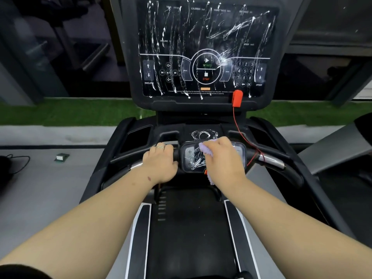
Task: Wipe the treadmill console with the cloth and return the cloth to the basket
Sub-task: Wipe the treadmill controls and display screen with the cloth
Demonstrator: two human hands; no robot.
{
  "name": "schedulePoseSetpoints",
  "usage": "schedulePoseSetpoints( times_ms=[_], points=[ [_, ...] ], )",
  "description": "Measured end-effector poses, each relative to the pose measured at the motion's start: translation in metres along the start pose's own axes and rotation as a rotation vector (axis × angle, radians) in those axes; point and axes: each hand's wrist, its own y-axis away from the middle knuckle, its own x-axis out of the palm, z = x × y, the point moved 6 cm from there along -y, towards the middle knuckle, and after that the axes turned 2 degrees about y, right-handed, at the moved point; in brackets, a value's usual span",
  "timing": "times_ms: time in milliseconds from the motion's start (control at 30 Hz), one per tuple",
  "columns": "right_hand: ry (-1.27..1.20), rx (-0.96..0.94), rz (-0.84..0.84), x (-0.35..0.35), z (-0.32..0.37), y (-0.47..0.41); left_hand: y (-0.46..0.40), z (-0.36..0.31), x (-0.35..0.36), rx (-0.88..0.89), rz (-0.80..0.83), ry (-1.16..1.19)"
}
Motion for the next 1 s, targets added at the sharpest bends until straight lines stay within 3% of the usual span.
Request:
schedulePoseSetpoints(
  times_ms=[133,267,400,500,700,867,933,1000],
  points=[
    [-0.035,0.037,0.126,-0.009,-0.002,-0.012,-0.002,0.001,0.002,0.005,0.003,-0.004],
    [-0.017,0.051,0.062,-0.010,0.005,-0.009,-0.003,0.001,0.003,0.007,0.009,-0.016],
    [-0.052,0.025,0.138,-0.005,0.011,-0.015,-0.003,0.003,0.003,0.016,0.023,-0.008],
    [-0.013,0.064,0.036,-0.020,-0.001,-0.022,-0.004,0.003,0.004,0.021,0.028,-0.005],
    [0.035,-0.086,0.180,-0.010,0.016,-0.013,-0.005,0.004,0.004,0.017,0.058,0.005],
    [0.017,-0.079,0.042,-0.019,0.005,-0.013,-0.006,0.004,0.003,0.017,0.066,-0.005],
    [0.091,-0.185,0.071,-0.006,0.015,-0.003,-0.005,0.004,0.003,0.016,0.072,-0.007],
    [0.071,-0.172,0.143,-0.005,0.015,-0.007,-0.005,0.004,0.003,0.015,0.070,-0.009]
  ],
)
